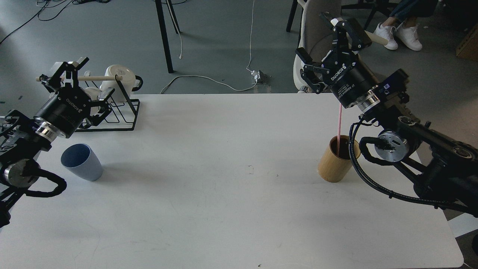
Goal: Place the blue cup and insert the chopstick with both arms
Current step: 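Move the left gripper down toward the light blue cup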
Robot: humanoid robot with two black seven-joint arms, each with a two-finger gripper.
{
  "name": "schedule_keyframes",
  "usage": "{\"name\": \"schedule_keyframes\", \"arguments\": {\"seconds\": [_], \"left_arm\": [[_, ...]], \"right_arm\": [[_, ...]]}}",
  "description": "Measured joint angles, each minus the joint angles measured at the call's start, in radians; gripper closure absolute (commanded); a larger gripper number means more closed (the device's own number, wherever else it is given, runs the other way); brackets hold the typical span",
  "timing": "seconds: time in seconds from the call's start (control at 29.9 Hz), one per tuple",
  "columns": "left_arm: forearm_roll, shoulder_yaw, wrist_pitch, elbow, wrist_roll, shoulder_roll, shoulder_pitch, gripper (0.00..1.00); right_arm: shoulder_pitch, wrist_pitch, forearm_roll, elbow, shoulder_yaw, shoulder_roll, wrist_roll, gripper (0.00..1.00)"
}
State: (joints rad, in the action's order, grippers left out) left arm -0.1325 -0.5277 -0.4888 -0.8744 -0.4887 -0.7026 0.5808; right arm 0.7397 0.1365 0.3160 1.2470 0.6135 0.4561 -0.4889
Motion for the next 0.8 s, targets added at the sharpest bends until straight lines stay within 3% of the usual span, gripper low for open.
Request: {"name": "schedule_keyframes", "arguments": {"seconds": [0.3,0.43,0.57,0.8], "left_arm": [[0.028,-0.025,0.0,0.03,0.0,-0.035,0.014,0.01],[0.03,-0.114,0.0,0.049,0.0,-0.036,0.017,0.01],[0.032,-0.21,0.0,-0.012,0.0,-0.055,0.02,0.01],[0.006,-0.228,0.0,-0.159,0.0,-0.342,0.115,0.01]], "right_arm": [[-0.012,0.0,0.0,0.0,0.0,0.001,0.0,0.04],[-0.016,0.0,0.0,0.0,0.0,0.001,0.0,0.04],[-0.035,0.0,0.0,0.001,0.001,0.001,0.0,0.04],[-0.065,0.008,0.004,-0.009,0.006,0.004,0.0,0.04]]}}
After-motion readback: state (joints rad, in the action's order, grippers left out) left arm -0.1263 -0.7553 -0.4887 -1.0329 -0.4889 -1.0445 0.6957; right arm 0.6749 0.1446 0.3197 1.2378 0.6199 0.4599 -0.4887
